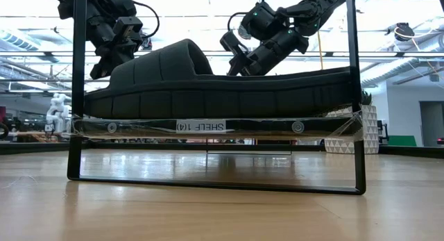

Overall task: Pick and place slides into the shelf
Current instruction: Put the pink slide on the shelf

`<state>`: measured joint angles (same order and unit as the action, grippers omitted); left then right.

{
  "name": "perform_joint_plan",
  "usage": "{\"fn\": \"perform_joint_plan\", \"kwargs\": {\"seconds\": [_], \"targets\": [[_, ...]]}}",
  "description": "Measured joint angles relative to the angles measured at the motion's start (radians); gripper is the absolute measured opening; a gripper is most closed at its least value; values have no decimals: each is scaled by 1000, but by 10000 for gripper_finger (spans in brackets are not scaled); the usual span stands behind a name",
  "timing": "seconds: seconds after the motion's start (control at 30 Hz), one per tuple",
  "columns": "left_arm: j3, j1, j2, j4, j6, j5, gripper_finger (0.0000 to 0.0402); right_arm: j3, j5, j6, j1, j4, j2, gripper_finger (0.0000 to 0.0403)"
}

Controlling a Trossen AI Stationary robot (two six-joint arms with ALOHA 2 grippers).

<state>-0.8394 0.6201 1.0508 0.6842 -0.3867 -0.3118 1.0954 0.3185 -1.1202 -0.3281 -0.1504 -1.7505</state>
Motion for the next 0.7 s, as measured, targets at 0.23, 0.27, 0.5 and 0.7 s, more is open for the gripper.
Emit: {"fn": "perform_joint_plan", "kwargs": {"seconds": [0.23,0.27,0.5,0.7], "targets": [[0,0,0,0,0,0,70,0,25,9,0,-13,0,73],[0,0,0,0,0,0,70,0,25,11,0,-17,0,73],[0,0,0,0,0,0,70,0,25,18,-1,-64,21,73],[0,0,0,-2,12,0,70,-2,-5,35,-6,-184,83,73]]}}
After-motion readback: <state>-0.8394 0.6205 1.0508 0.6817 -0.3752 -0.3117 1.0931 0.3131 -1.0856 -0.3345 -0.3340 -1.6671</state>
